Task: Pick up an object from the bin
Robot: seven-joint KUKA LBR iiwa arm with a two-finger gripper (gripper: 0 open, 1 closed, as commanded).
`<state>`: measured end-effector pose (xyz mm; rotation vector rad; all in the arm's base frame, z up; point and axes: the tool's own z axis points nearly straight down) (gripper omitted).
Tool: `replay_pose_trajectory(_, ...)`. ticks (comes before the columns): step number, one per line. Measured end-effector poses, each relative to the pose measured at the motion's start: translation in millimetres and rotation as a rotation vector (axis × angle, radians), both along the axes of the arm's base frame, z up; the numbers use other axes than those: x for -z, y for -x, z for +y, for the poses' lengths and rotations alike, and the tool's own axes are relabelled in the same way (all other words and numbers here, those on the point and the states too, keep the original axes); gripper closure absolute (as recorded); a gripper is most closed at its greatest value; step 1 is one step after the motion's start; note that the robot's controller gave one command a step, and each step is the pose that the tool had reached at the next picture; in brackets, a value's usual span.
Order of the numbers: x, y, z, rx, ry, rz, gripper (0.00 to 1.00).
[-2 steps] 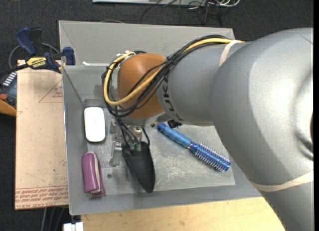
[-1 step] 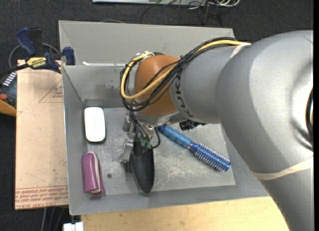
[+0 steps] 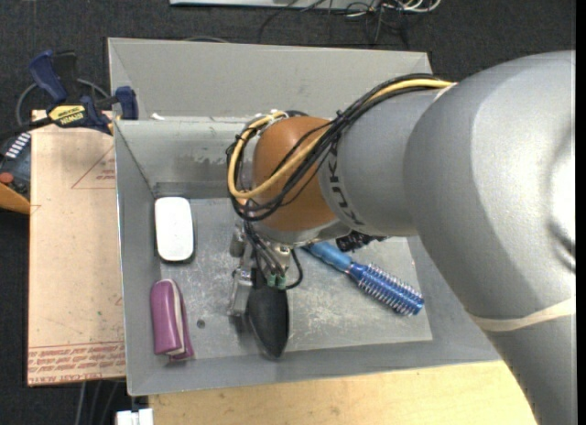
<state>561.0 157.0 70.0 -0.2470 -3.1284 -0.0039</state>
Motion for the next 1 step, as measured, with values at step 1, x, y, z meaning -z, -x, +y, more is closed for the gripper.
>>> replay_pose_trajectory(1,-93.4,-30.4,-2.7,-0.001,-0.005,-0.007,0.00)
